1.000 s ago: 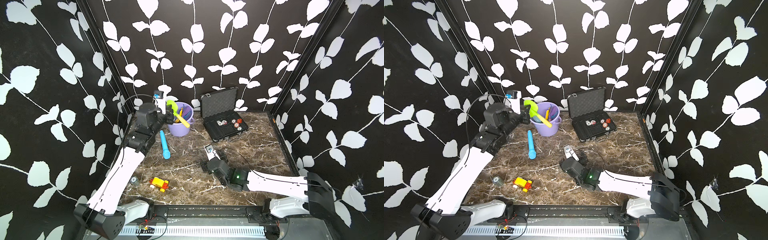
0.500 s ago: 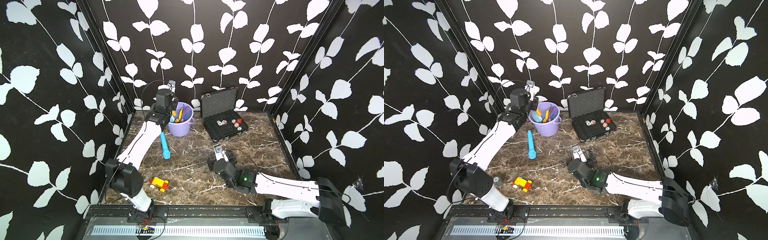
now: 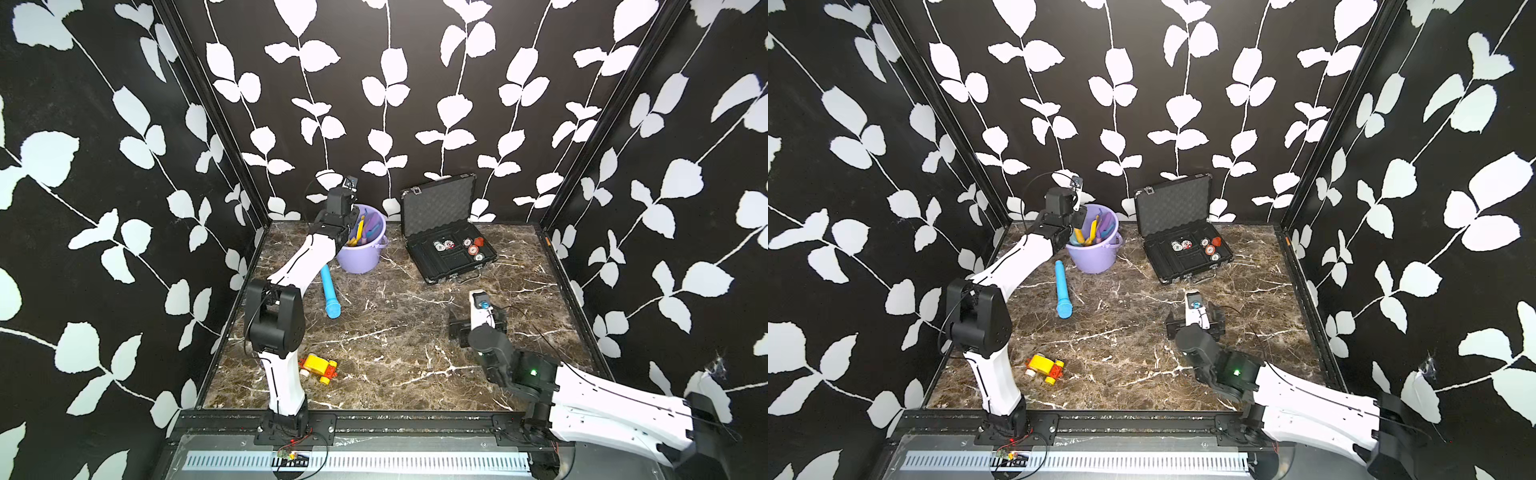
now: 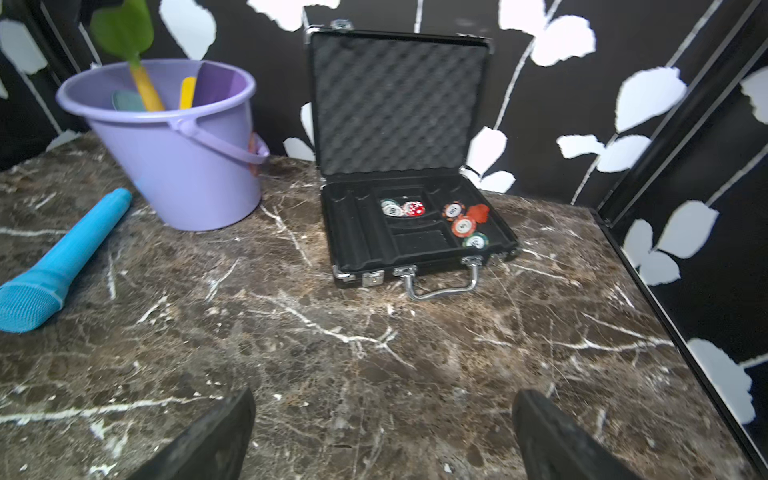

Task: Organize the gardening tools
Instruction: Place the gardening tool in the container.

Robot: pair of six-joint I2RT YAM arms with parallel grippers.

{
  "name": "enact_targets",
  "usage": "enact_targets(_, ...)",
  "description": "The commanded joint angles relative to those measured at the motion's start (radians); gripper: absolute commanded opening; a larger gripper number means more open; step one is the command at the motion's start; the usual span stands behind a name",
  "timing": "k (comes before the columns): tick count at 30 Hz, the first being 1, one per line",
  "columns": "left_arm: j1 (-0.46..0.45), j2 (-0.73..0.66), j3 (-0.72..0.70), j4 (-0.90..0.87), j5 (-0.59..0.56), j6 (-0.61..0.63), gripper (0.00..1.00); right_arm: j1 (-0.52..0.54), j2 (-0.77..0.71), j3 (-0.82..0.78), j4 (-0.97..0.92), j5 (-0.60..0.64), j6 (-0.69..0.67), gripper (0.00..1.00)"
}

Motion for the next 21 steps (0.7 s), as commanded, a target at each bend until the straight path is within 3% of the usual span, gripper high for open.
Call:
enact_targets(1,0.001,0.02,-0.01,0.017,0.027,0.006,0.0,-0.016,-0.059,-0.062,0.051,0.017,-0.052,0.99)
enact_targets(5,0.001,0.049,0.0,0.004,0.024,0.013,0.12,-0.032,-0.125,-0.092,0.083,0.025,-0.142,0.99)
enact_targets(8,0.003,0.051,0.008,-0.006,0.023,0.018,0.32,-0.062,-0.148,-0.086,0.062,0.032,-0.161,0.99)
enact_targets(15,0.004,-0.009,0.029,-0.054,0.057,-0.005,0.68,-0.189,-0.131,-0.082,0.047,-0.079,-0.138,0.99)
enact_targets(21,0.004,-0.086,0.014,-0.07,0.059,-0.013,0.78,-0.282,-0.106,-0.081,0.081,-0.159,-0.143,0.99)
